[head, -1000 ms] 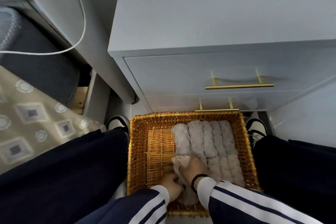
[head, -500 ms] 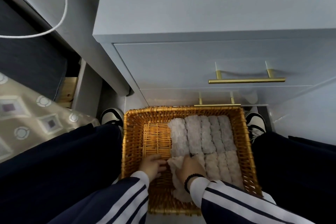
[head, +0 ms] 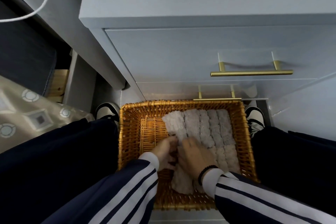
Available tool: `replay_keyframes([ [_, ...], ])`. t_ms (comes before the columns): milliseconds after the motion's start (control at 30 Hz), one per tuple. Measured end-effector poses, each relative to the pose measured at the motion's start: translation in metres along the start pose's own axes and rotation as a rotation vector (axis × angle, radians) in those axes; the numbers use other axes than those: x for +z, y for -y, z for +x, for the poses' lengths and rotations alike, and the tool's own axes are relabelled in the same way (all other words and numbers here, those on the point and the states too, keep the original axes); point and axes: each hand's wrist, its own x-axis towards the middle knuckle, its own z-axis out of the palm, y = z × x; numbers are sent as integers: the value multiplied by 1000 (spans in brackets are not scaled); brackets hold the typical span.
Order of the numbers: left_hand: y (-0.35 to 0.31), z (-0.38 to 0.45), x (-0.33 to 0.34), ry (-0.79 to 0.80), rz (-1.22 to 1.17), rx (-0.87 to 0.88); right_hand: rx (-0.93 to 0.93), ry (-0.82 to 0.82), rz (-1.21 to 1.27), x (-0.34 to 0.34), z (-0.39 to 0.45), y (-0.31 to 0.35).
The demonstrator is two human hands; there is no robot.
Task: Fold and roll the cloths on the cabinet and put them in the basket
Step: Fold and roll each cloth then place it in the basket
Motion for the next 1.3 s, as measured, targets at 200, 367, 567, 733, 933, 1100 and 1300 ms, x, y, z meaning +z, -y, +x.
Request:
replay_keyframes([
  [200,-25,4,-14,-95,185,6,-635,216,-427,17,-9,4],
  [367,-50,13,-5,-281,234,308,-535,550,-642,36,-12,19],
  [567,-57,25,9,-202,292,318,-318,616,-746,31,-1,25],
  [733,-62,21,12,-109,246,253,-292,650,-808,40,6,18],
  [933,-59,28,11,-122,136,261,-349,737,-967,53,10,15],
  [1100,-64,32,16,-112,147,241,-373,748,-941,54,5,-5],
  [1300,-70,27,12,-122,180,223,-470,657,-704,40,-1,-8],
])
